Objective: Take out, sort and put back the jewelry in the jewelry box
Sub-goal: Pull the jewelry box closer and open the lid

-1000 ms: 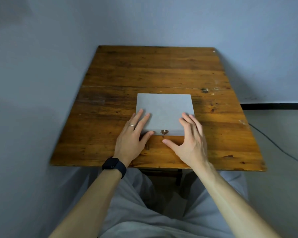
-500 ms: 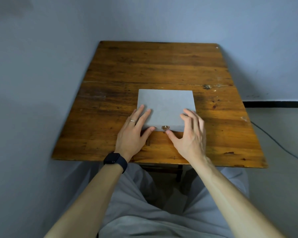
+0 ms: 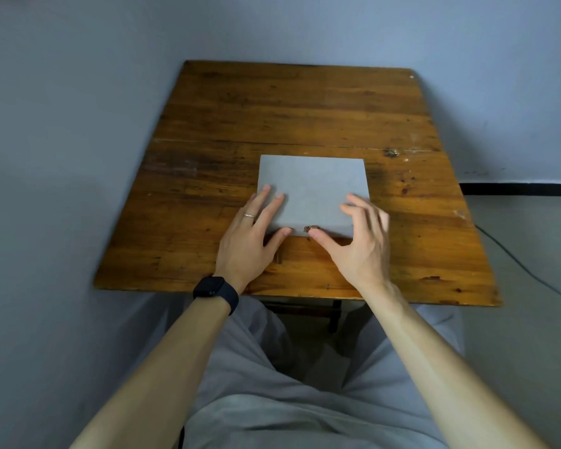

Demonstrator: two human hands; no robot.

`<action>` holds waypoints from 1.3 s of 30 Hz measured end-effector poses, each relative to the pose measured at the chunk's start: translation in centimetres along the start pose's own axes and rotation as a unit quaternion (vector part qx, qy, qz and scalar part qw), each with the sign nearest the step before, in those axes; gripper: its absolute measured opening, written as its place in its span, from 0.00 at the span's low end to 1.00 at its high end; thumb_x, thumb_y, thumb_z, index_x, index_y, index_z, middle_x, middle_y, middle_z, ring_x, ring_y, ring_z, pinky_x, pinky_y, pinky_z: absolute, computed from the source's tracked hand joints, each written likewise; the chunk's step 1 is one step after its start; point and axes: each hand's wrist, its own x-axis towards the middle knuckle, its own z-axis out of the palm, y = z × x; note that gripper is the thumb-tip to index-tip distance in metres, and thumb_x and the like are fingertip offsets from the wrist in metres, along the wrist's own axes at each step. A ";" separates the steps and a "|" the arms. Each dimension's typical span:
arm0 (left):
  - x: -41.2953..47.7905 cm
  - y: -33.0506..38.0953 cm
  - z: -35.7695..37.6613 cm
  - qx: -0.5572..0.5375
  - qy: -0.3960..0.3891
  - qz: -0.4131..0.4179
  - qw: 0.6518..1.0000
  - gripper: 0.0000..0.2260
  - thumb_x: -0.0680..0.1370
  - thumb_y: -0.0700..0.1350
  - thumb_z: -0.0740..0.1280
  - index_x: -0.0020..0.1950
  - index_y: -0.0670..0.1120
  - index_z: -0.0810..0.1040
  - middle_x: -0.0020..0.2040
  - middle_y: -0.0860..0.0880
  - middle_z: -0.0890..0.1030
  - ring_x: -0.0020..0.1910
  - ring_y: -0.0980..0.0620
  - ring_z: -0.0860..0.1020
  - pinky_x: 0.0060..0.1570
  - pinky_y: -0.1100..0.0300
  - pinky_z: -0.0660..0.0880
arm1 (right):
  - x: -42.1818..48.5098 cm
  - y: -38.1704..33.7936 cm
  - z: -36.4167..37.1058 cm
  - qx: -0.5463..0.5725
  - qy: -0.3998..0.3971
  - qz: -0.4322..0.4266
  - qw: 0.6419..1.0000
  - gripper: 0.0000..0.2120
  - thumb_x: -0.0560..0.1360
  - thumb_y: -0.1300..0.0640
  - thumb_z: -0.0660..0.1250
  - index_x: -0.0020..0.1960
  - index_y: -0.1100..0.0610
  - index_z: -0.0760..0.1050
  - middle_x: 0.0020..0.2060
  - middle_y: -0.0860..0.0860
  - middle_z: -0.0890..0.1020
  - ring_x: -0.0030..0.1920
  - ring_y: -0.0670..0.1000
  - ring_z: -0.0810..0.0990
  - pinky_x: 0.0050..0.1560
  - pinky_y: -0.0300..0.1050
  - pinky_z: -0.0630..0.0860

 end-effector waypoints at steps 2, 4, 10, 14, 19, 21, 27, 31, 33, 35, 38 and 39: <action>-0.2 0.1 -0.1 -0.001 -0.004 -0.016 1.000 0.28 0.81 0.61 0.61 0.80 0.57 0.61 0.82 0.50 0.53 0.75 0.45 0.65 0.59 0.48 0.79 | -0.1 0.0 -0.1 0.012 -0.002 0.006 1.000 0.33 0.71 0.33 0.72 0.63 0.57 0.75 0.69 0.53 0.74 0.68 0.55 0.70 0.61 0.51 0.75; -0.3 0.2 -0.2 -0.007 -0.018 -0.057 0.998 0.28 0.80 0.62 0.62 0.79 0.62 0.59 0.83 0.45 0.50 0.73 0.42 0.68 0.53 0.51 0.81 | -0.4 -0.2 -0.3 0.011 -0.003 0.034 0.999 0.36 0.70 0.33 0.72 0.67 0.56 0.72 0.73 0.55 0.68 0.71 0.55 0.66 0.64 0.49 0.72; -0.3 0.3 -0.4 -0.064 -0.027 -0.087 0.994 0.28 0.79 0.64 0.62 0.78 0.66 0.58 0.80 0.45 0.62 0.75 0.44 0.66 0.64 0.46 0.76 | -0.3 -0.4 -1.4 0.086 -0.090 0.205 0.971 0.54 0.66 0.34 0.76 0.80 0.49 0.48 0.73 0.52 0.67 0.70 0.52 0.68 0.61 0.44 0.69; 0.3 0.3 -0.6 -0.100 -0.030 -0.095 0.990 0.28 0.79 0.61 0.64 0.78 0.64 0.60 0.79 0.45 0.63 0.74 0.45 0.68 0.65 0.48 0.76 | 0.2 0.3 -1.3 0.080 -0.122 0.215 0.966 0.53 0.68 0.38 0.77 0.80 0.49 0.48 0.73 0.51 0.69 0.71 0.53 0.69 0.64 0.52 0.74; 3.3 0.1 -1.3 -0.119 -0.049 -0.129 0.983 0.28 0.79 0.58 0.67 0.78 0.62 0.63 0.79 0.45 0.63 0.74 0.45 0.67 0.70 0.50 0.70 | 3.2 1.3 -0.6 0.106 -0.140 0.202 0.964 0.47 0.68 0.38 0.77 0.78 0.48 0.55 0.70 0.49 0.72 0.69 0.51 0.71 0.62 0.51 0.77; 4.6 0.0 -1.5 -0.118 -0.059 -0.138 0.982 0.28 0.79 0.58 0.67 0.78 0.63 0.63 0.79 0.45 0.64 0.73 0.45 0.69 0.70 0.50 0.71 | 4.2 1.7 -0.4 0.108 -0.138 0.196 0.965 0.46 0.68 0.37 0.76 0.77 0.47 0.56 0.69 0.49 0.72 0.68 0.50 0.72 0.59 0.47 0.76; 6.2 -0.6 -1.4 -0.097 -0.079 -0.149 0.981 0.29 0.77 0.63 0.65 0.77 0.66 0.62 0.79 0.46 0.65 0.72 0.45 0.70 0.67 0.45 0.74 | 5.1 2.6 0.3 0.088 -0.125 0.204 0.967 0.48 0.64 0.27 0.69 0.77 0.45 0.57 0.69 0.49 0.73 0.68 0.51 0.72 0.62 0.58 0.78; 6.5 -0.8 -2.0 -0.085 -0.068 -0.136 0.985 0.28 0.78 0.63 0.65 0.77 0.67 0.62 0.78 0.46 0.66 0.72 0.47 0.70 0.64 0.50 0.76 | 5.3 2.9 0.5 0.079 -0.119 0.206 0.968 0.47 0.65 0.28 0.71 0.76 0.45 0.59 0.68 0.47 0.75 0.67 0.51 0.73 0.62 0.57 0.78; 6.9 -0.5 -2.6 -0.099 -0.044 -0.129 0.986 0.26 0.77 0.63 0.65 0.75 0.67 0.64 0.76 0.48 0.69 0.71 0.49 0.72 0.61 0.53 0.77 | 5.5 2.7 0.5 0.071 -0.112 0.203 0.970 0.44 0.66 0.29 0.71 0.75 0.47 0.62 0.65 0.47 0.77 0.65 0.51 0.76 0.61 0.56 0.79; 7.6 0.1 -3.2 -0.113 -0.014 -0.128 0.985 0.25 0.77 0.64 0.65 0.74 0.66 0.67 0.73 0.50 0.74 0.69 0.49 0.74 0.58 0.54 0.79 | 5.5 2.4 0.6 0.061 -0.101 0.193 0.974 0.39 0.68 0.31 0.71 0.71 0.49 0.65 0.62 0.47 0.79 0.62 0.51 0.77 0.61 0.55 0.78; 9.1 0.8 -4.3 -0.071 0.034 -0.135 0.988 0.27 0.75 0.68 0.64 0.72 0.61 0.70 0.63 0.48 0.81 0.57 0.48 0.81 0.49 0.51 0.82 | 5.4 2.3 0.5 0.048 -0.107 0.177 0.977 0.38 0.72 0.31 0.66 0.74 0.49 0.63 0.65 0.48 0.78 0.65 0.52 0.76 0.66 0.58 0.74; 9.8 1.0 -4.8 -0.059 0.050 -0.139 0.987 0.29 0.74 0.70 0.63 0.72 0.59 0.69 0.61 0.48 0.82 0.53 0.49 0.82 0.46 0.51 0.82 | 5.4 2.5 0.6 0.048 -0.109 0.175 0.977 0.38 0.74 0.31 0.63 0.77 0.49 0.61 0.67 0.49 0.77 0.67 0.53 0.75 0.69 0.58 0.71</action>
